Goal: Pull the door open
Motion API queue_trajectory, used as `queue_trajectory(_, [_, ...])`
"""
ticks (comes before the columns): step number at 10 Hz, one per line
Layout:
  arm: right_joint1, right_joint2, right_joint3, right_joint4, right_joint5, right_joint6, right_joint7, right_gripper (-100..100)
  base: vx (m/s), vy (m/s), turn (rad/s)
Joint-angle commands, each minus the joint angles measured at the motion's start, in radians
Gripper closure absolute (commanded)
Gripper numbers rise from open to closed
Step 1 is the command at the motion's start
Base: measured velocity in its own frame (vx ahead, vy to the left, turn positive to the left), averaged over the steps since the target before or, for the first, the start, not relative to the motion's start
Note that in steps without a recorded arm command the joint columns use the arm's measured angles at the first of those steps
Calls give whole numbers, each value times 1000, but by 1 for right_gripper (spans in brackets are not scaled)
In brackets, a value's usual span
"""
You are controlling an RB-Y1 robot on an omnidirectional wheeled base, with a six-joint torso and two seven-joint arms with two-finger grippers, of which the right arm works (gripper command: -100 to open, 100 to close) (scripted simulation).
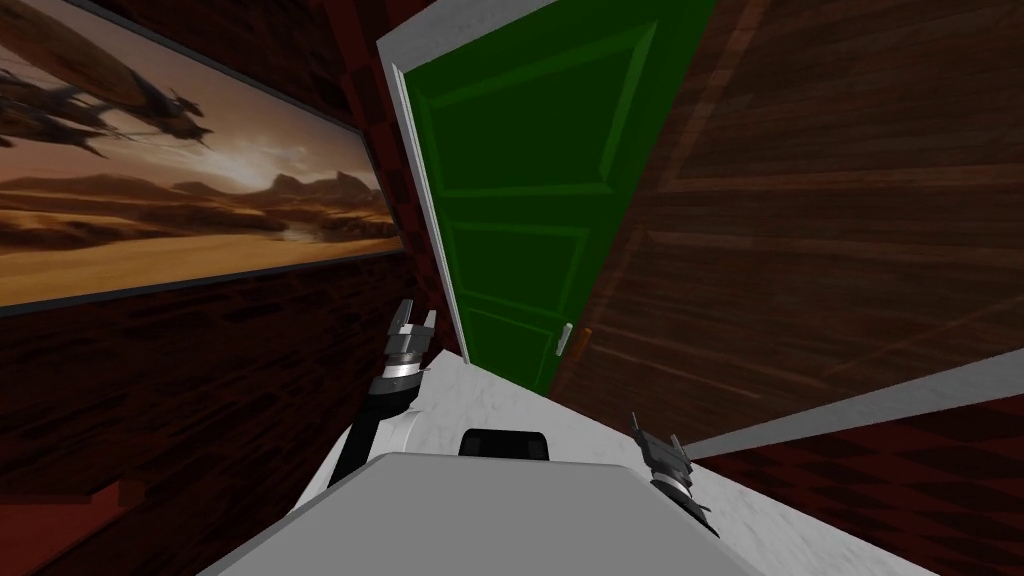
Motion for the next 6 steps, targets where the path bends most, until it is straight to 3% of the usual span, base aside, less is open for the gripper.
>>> queue_trajectory(1, [-24, 6, 9, -12, 6, 5, -3, -100, 202, -8, 111])
queue_trajectory(3, [-30, 8, 11, -16, 8, 5, -2, -100, 134, -12, 36])
queue_trajectory(5, [-66, 23, 26, -37, 19, 10, -2, -100, 129, -18, 124])
queue_trajectory(6, [-66, 23, 26, -37, 19, 10, -2, -100, 145, -28, 55])
